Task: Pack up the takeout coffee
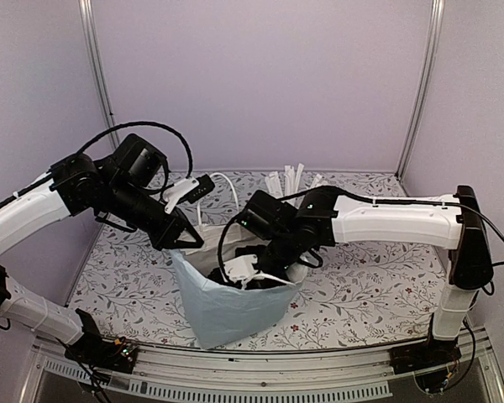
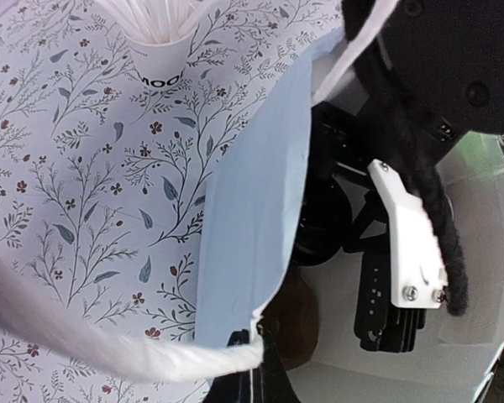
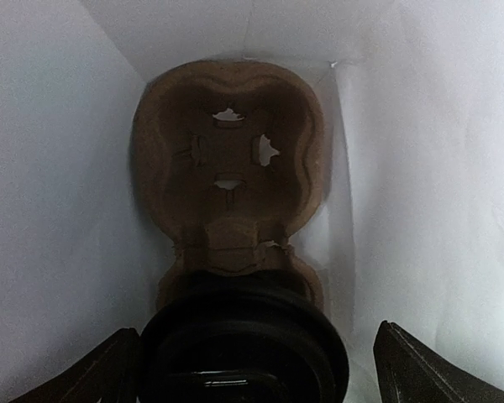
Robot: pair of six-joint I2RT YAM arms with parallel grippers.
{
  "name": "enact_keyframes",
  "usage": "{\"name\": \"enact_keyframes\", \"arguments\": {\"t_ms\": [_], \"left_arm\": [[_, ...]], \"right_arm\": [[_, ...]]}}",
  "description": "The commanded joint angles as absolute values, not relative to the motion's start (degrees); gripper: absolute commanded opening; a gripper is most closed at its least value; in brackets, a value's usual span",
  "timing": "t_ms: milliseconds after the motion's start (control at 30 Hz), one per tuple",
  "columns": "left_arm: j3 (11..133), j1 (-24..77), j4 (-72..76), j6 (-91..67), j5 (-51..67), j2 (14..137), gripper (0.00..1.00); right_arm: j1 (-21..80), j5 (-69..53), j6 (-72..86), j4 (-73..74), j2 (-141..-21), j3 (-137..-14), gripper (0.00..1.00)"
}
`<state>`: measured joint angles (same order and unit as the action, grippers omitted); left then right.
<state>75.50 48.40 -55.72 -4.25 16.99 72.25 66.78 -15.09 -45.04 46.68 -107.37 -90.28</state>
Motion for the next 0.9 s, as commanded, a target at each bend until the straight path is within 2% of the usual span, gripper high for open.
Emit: {"name": "enact_keyframes", "arguments": {"t_ms": [0, 333, 600, 867], "left_arm": [[75.5, 47.8, -54.5, -3.9, 15.7, 72.2, 0.00], [76.6, 47.9, -53.5, -4.1, 14.0, 72.7, 0.00], [76.6, 47.8, -53.4, -4.3, 2.5, 69.2, 0.00], [73.6, 47.9, -48.7, -2.3, -6.0, 63.9, 0.00]], "right_arm": [[68.3, -16.8, -44.3, 52.7, -108.2, -95.2, 0.99], [69.8, -19.7, -44.1, 55.2, -110.0, -105.0, 0.99], [70.0, -18.2, -44.7, 55.5, -109.6, -110.8, 0.99], [69.9, -6.4, -48.8, 51.1, -108.3, -113.9, 0.99]]}}
